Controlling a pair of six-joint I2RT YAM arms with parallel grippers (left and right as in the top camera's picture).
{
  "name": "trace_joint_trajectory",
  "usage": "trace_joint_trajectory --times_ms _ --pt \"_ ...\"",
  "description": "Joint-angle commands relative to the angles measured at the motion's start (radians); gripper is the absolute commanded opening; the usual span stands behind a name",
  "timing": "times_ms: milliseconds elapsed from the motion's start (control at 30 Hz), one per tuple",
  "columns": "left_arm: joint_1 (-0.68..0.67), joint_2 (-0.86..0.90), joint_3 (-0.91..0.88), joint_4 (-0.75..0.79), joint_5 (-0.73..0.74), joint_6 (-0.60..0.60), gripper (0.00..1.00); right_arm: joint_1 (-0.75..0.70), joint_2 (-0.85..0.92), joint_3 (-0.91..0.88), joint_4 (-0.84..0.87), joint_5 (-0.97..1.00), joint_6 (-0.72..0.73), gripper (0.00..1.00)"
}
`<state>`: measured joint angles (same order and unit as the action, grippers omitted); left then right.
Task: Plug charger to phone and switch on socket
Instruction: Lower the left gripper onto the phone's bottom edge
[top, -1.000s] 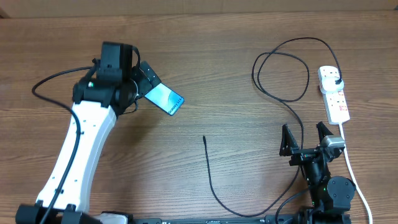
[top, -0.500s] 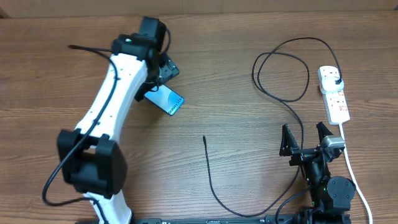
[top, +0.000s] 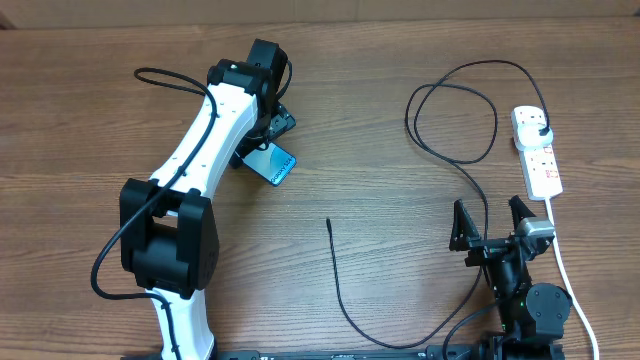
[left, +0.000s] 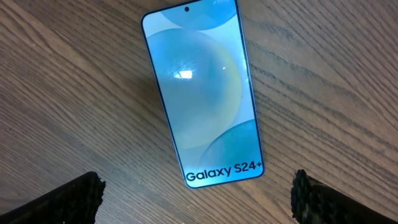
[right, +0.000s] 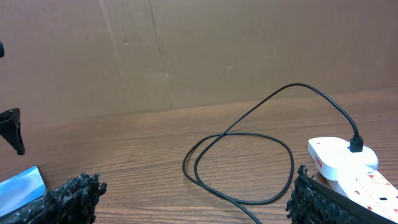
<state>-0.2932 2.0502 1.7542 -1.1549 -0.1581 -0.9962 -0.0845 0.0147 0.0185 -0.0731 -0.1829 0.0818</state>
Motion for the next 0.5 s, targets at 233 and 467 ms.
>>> trace_joint_trajectory --times_ms 233,467 --pt "0.039 0.007 0.021 0.006 0.082 -0.033 1.0 0.006 -0.011 -0.01 0.004 0.006 0.0 1.0" --pt "0.113 0.007 0.021 0.003 0.151 -0.037 1.0 0.006 -0.011 -0.01 0.004 0.006 0.0 1.0"
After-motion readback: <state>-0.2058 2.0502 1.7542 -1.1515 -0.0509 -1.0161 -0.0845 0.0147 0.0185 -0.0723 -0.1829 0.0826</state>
